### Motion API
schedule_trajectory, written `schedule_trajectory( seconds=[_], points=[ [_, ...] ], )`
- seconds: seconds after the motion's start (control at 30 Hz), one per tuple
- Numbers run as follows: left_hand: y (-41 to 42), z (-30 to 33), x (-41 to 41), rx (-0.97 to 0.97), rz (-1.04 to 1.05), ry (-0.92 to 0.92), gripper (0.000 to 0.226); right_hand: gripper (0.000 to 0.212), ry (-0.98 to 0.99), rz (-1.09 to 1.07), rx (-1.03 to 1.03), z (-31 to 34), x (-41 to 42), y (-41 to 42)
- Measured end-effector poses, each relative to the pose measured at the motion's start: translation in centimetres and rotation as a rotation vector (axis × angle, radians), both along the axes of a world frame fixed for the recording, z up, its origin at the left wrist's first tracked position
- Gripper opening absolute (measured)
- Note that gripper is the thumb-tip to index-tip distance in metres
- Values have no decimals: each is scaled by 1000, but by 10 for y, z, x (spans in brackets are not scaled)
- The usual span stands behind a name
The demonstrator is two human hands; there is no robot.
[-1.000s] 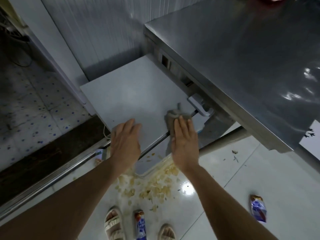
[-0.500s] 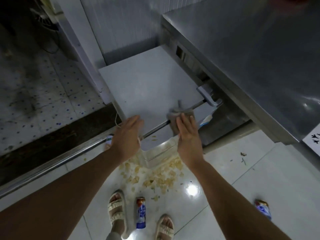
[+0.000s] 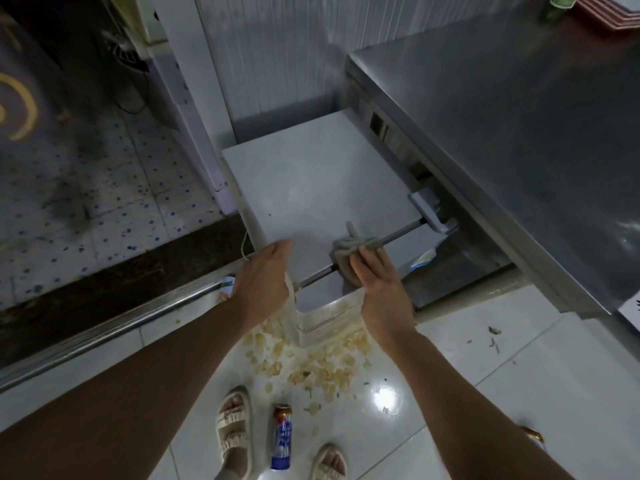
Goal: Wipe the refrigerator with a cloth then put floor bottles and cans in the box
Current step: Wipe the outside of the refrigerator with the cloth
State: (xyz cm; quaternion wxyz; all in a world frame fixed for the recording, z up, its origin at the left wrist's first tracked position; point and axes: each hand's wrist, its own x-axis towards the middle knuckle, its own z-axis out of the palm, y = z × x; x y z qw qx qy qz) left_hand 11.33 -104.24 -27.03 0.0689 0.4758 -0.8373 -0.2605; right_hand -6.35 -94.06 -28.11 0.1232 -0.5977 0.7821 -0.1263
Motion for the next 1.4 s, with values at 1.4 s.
schedule_trajectory(
  seconds=[1.4],
  points=[
    [-196, 19, 65, 106, 129, 11, 48, 51, 65, 244, 88, -5, 94, -223]
  ],
)
